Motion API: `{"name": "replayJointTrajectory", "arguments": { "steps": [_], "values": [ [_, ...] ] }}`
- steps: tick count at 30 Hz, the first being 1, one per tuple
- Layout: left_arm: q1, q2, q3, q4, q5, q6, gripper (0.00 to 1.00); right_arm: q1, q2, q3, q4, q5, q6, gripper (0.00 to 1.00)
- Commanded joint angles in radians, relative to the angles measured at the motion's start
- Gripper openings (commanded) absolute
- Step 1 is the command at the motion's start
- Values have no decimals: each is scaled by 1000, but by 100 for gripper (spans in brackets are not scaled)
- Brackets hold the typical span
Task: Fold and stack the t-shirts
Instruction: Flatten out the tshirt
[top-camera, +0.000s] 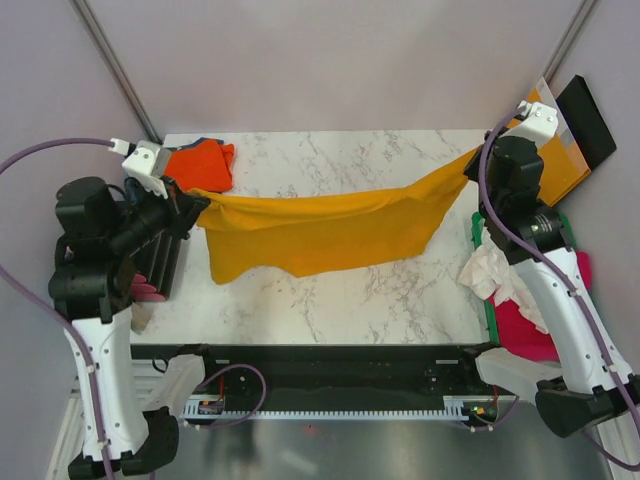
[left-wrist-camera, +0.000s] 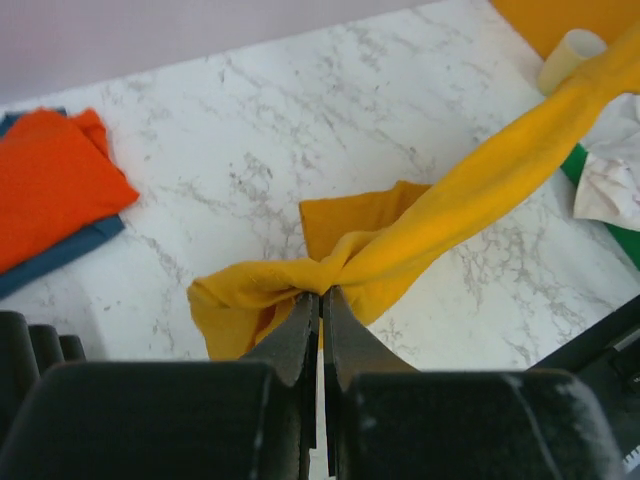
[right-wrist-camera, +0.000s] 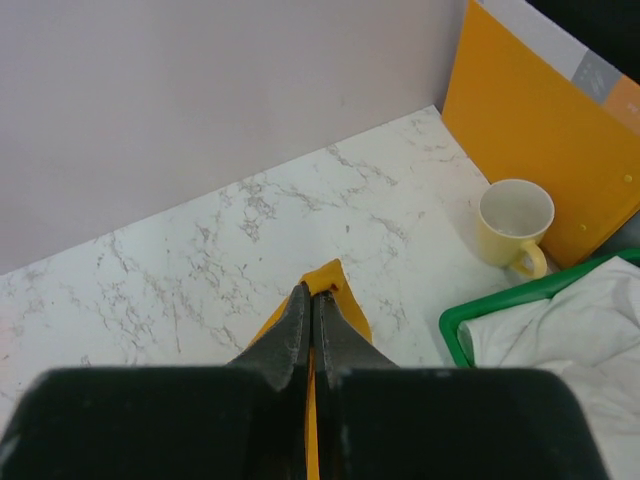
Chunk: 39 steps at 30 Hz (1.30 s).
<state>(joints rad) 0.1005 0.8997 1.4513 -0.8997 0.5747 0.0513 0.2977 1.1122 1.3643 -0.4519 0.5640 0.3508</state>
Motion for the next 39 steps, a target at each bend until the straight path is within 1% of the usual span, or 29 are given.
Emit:
{"name": "replayJointTrajectory", "arguments": {
  "steps": [1, 4, 7, 10, 12, 14, 15, 16, 17, 18, 19, 20, 21, 22, 23, 24, 26, 27, 29, 30, 33, 35, 38, 39],
  "values": [
    [4, -28, 171, -79, 131, 22, 2, 6, -75, 122, -22, 43, -27, 0],
    [5, -33, 283, -110, 160, 15, 2, 9, -109, 180, -37, 48, -45, 0],
    [4, -33, 363, -163, 186, 15, 2, 15, -133, 234, -54, 42, -68, 0],
    [2, -36, 365, -188, 211, 4, 2, 23, -123, 256, -71, 36, -75, 0],
    [4, -28, 315, -170, 218, 2, 2, 24, -86, 234, -59, 37, -75, 0],
    [4, -9, 189, -145, 221, 27, 2, 24, -46, 190, -35, 34, -66, 0],
    [4, -1, 135, -90, 215, 35, 2, 23, 15, 182, -33, 21, -50, 0],
    [4, 16, 21, -55, 200, 38, 2, 21, 47, 170, -27, 14, -35, 0],
    [4, 30, -36, -13, 188, 54, 2, 15, 78, 129, 11, 10, -26, 0],
    [4, 50, -90, 66, 150, 58, 2, 12, 139, 102, 37, -7, -6, 0],
    [5, 74, -176, 114, 125, 59, 2, 6, 173, 78, 65, -10, 0, 0],
    [4, 138, -208, 154, 104, 65, 2, -5, 211, 44, 108, -9, 4, 0],
    [4, 177, -229, 189, 49, 65, 2, -11, 292, 41, 119, -7, 7, 0],
    [4, 215, -244, 264, 25, 61, 2, -17, 332, 53, 125, 2, 8, 0],
    [4, 310, -244, 295, 7, 61, 2, -23, 369, 59, 149, 13, 1, 0],
    [4, 352, -241, 335, -50, 55, 2, -28, 432, 62, 171, 19, -6, 0],
    [2, 444, -220, 428, -85, 42, 2, -40, 495, 87, 217, 22, -21, 0],
    [2, 526, -207, 453, -126, 35, 2, -40, 562, 104, 220, 22, -22, 0],
    [1, 597, -163, 507, -154, 15, 2, -42, 629, 159, 222, 23, -21, 0],
    [1, 663, -149, 519, -194, 6, 2, -42, 682, 171, 222, 20, -15, 0],
    [1, 741, -88, 550, -245, -18, 2, -42, 762, 220, 240, -6, -6, 0],
    [1, 806, -49, 548, -248, -33, 2, -40, 793, 258, 240, -10, -12, 0],
    [-7, 861, -28, 551, -259, -42, 8, -39, 839, 291, 242, -9, -21, 0],
    [-12, 870, -28, 556, -271, -42, 12, -42, 856, 294, 245, -12, -19, 0]
  ]
}}
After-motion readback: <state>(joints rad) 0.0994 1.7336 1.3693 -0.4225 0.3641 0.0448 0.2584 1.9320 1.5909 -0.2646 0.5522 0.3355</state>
